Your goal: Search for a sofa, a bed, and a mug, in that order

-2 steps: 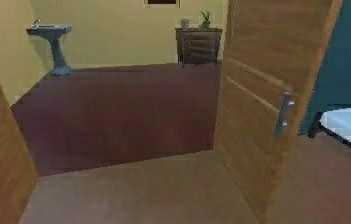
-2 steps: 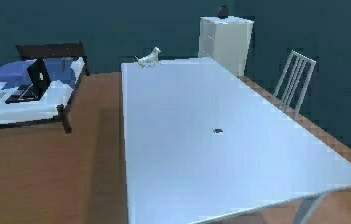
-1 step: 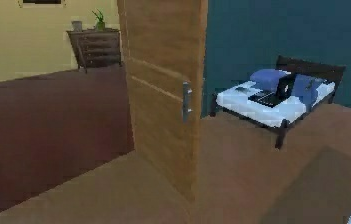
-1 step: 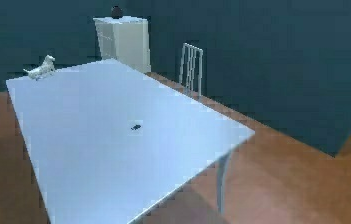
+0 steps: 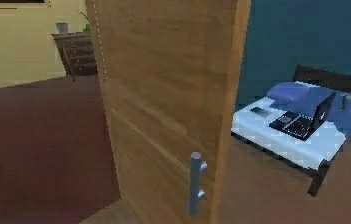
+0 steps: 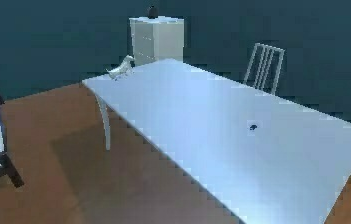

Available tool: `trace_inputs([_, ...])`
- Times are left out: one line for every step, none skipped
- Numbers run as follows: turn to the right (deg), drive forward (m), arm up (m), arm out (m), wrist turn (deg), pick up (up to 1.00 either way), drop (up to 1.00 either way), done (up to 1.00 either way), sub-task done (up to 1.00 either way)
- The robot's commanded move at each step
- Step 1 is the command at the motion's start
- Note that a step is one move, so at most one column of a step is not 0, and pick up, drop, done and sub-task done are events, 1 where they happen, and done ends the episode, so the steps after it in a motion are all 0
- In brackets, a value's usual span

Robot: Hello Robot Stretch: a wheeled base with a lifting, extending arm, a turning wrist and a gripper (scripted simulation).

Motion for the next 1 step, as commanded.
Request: trace_inputs([45.0, 0.00, 0.00, 0.00, 0.0, 0.00, 0.00, 0.00, 0.00])
